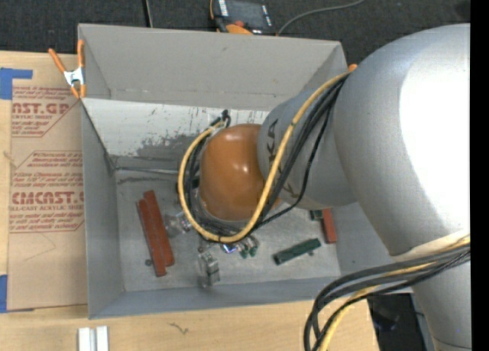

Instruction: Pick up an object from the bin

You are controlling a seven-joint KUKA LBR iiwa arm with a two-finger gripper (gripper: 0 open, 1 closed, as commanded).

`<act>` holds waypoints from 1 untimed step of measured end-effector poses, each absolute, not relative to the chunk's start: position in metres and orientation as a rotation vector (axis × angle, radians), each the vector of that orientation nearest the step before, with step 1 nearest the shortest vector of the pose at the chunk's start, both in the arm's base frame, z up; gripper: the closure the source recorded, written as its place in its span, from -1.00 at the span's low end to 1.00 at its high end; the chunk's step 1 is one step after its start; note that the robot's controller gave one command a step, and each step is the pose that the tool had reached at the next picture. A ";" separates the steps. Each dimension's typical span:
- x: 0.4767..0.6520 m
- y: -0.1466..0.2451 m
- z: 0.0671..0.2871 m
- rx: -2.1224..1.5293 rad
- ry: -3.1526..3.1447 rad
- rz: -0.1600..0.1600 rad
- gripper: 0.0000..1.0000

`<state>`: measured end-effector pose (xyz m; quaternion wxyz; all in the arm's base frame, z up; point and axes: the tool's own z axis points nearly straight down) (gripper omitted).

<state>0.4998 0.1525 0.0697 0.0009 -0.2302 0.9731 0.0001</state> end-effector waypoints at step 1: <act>0.524 0.248 0.071 -0.833 3.024 0.003 -1.00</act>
Offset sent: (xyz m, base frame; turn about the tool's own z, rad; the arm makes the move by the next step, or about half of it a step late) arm 0.0229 0.0925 0.0003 -0.0703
